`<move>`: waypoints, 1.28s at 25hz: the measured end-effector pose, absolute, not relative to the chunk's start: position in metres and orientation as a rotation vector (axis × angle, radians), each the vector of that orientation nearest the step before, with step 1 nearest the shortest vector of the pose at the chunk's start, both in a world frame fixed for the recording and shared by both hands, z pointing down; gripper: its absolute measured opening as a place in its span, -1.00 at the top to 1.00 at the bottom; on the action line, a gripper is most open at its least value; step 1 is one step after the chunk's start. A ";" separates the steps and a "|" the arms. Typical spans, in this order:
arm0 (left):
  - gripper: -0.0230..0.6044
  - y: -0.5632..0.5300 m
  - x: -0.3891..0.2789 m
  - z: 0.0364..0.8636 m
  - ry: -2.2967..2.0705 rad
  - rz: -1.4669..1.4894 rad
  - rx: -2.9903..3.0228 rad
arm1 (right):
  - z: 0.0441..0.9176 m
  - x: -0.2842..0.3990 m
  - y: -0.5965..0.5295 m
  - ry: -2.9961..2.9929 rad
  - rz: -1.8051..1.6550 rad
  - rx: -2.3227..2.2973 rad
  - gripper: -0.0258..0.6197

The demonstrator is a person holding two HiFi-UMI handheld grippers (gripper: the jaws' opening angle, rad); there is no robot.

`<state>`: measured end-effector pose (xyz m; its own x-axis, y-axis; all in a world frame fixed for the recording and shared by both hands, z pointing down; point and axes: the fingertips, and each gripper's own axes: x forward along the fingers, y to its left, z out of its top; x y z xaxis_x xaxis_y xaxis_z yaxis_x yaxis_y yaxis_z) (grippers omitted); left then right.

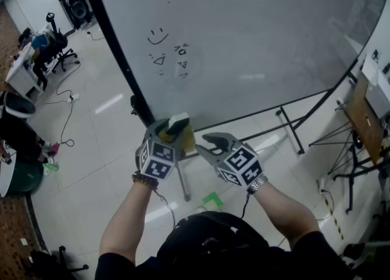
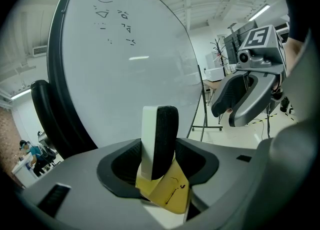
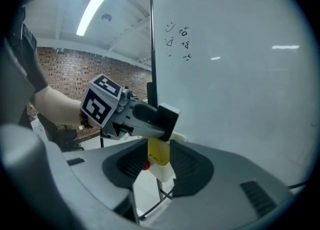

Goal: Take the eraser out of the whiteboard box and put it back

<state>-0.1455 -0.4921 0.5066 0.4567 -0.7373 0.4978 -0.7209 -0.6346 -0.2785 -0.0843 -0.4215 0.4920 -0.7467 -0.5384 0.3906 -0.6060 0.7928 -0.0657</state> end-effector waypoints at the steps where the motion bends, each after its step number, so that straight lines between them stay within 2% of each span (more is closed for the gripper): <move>1: 0.25 -0.492 -0.146 0.506 1.336 -0.922 -2.657 | 0.492 -0.085 -0.422 -2.629 0.268 0.869 0.41; 4: 0.13 -0.494 -0.148 0.506 1.350 -0.914 -2.658 | 0.493 -0.085 -0.422 -2.628 0.270 0.870 0.41; 27: 0.13 -0.451 -0.149 0.502 1.436 -0.895 -2.671 | 0.484 -0.082 -0.383 -2.644 0.244 0.833 0.41; 32: 0.22 -0.432 -0.148 0.501 1.470 -0.888 -2.669 | 0.482 -0.078 -0.366 -2.652 0.233 0.817 0.44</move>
